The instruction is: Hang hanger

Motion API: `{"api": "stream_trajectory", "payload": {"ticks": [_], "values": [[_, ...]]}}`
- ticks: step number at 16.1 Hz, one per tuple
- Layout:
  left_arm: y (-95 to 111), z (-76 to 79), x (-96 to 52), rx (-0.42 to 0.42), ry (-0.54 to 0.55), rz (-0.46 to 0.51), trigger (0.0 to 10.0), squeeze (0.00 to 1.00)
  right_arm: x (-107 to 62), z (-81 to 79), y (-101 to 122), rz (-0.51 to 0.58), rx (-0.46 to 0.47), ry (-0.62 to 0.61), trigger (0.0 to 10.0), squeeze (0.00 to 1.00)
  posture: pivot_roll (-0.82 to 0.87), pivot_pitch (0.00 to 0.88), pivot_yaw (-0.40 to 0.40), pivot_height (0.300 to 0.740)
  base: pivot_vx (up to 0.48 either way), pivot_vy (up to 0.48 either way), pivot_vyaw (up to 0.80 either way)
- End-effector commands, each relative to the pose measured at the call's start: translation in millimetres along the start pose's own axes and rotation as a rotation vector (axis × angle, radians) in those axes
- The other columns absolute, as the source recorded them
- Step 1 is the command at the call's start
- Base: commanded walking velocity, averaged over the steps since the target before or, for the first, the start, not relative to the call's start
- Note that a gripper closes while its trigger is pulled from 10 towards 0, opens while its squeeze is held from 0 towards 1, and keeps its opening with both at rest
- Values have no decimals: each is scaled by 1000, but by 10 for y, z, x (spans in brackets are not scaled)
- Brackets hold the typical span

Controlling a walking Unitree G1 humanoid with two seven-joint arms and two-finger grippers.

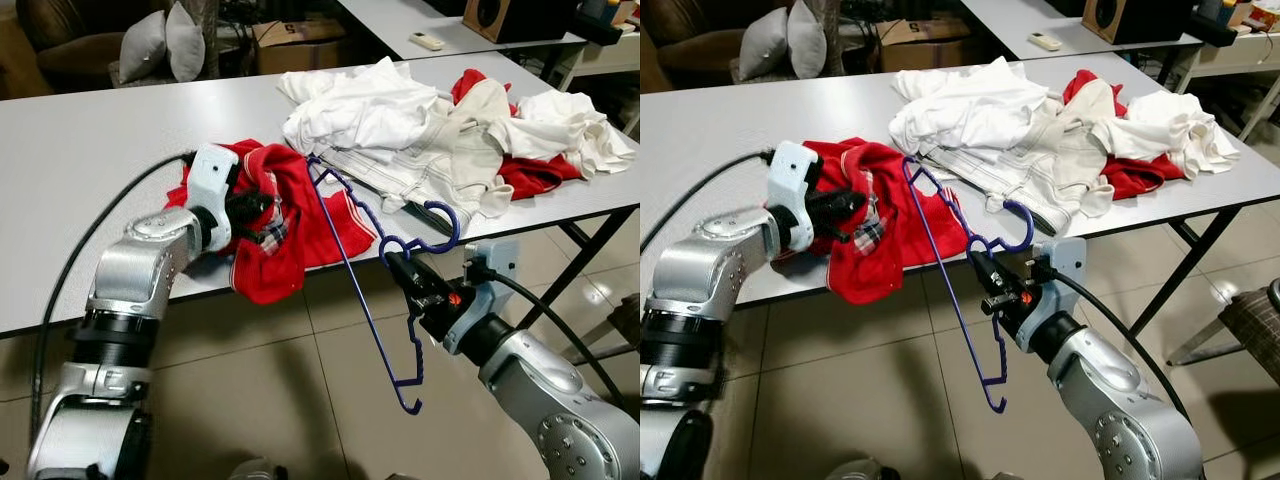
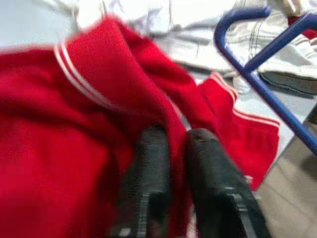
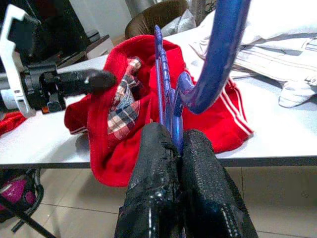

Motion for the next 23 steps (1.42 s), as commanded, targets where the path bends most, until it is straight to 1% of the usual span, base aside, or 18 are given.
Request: {"api": "stream_trajectory", "payload": {"ticks": [1, 2, 3, 4, 5, 6, 7, 8, 9, 10, 11, 12, 13, 15, 17, 18, 20, 23], "values": [[10, -20, 6, -37, -1, -19, 10000, 1000, -12, -10, 16, 13, -10, 7, 10000, 0, -72, 0, 45, 740, 0, 0, 0], [-11, -23, 12, -50, 1, -30, 10000, 333, -10, -8, 18, 14, -10, 7, 10000, 0, -73, 0, 46, 740, 0, 0, 0], [-46, -31, 24, -77, 1, -49, 10000, 0, -8, -3, 27, 17, -12, 6, 10000, 0, -75, 0, 48, 740, 0, 0, 0], [-47, -31, 32, -79, -3, -47, 10000, 0, -9, 0, 31, 19, -13, 6, 10000, 0, -76, 0, 50, 740, 0, 0, 0], [-25, -37, 47, -80, 4, -34, 8902, 0, -12, -3, 33, 21, -14, 8, 10000, 0, -76, 0, 50, 740, 0, 0, 0], [14, -61, 64, -70, 25, -14, 4196, 0, -16, -12, 34, 21, -16, 13, 10000, 0, -77, 0, 50, 740, 0, 0, 0], [55, -92, 73, -42, 48, 3, 2784, 0, -22, -21, 27, 17, -19, 18, 10000, 0, -78, 0, 51, 740, 0, 0, 0], [88, -131, 79, -19, 77, 11, 0, 0, -22, -20, 16, 7, -25, 18, 10000, 0, -79, 0, 52, 740, 0, 0, 0], [100, -141, 79, 6, 82, 9, 0, 0, -20, -15, 12, 2, -26, 15, 10000, 0, -80, 0, 54, 740, 0, 0, 0], [115, -157, 75, 57, 93, 2, 0, 0, -5, 2, 4, -8, -28, 5, 10000, 0, -82, 0, 57, 740, 0, 0, 0], [129, -167, 53, 230, 114, -33, 0, 0, 41, 17, -10, -32, -30, -1, 10000, 0, -86, 0, 62, 740, 0, 0, 0], [148, -171, 41, 326, 129, -45, 0, 0, 69, 23, -18, -46, -33, -3, 10000, 0, -87, 0, 63, 740, 0, 0, 0], [246, -134, 3, 506, 137, -47, 0, 0, 133, 7, -28, -72, -22, 20, 10000, 0, -82, 0, 57, 740, 0, 0, 0], [392, -11, -57, 738, 99, -42, 0, 0, 265, -19, -27, -112, -4, 63, 10000, 0, -69, 0, 40, 740, 0, 0, 0], [495, 63, -116, 866, 85, -29, 0, 0, 406, 1, -16, -153, 33, 77, 10000, 0, -52, 0, 20, 740, 0, 0, 0], [524, 150, -147, 918, 45, -21, 0, 0, 484, -9, 36, -163, 51, 109, 10000, 0, -41, 0, 4, 740, 0, 0, 0], [516, 263, -181, 963, -18, -15, 0, 0, 557, -17, 100, -175, 68, 143, 10000, 0, -36, 0, -5, 740, 0, 0, 0], [445, 383, -247, 974, -116, -28, 0, 0, 713, 35, 192, -181, 134, 145, 10000, 0, -31, 0, -21, 740, 0, 0, 0]]}}
Point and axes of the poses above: a point about 5 cm out from each wrist's last joint towards the gripper, its own x axis pointing out of the wrist towards the gripper, its own y axis along the axis of the wrist's last joint, z = x × y, the point moved 4 cm from there along x, pointing out of the wrist towards the gripper, and after that the axes turned 8 degrees about x, right-handed, at the moved point
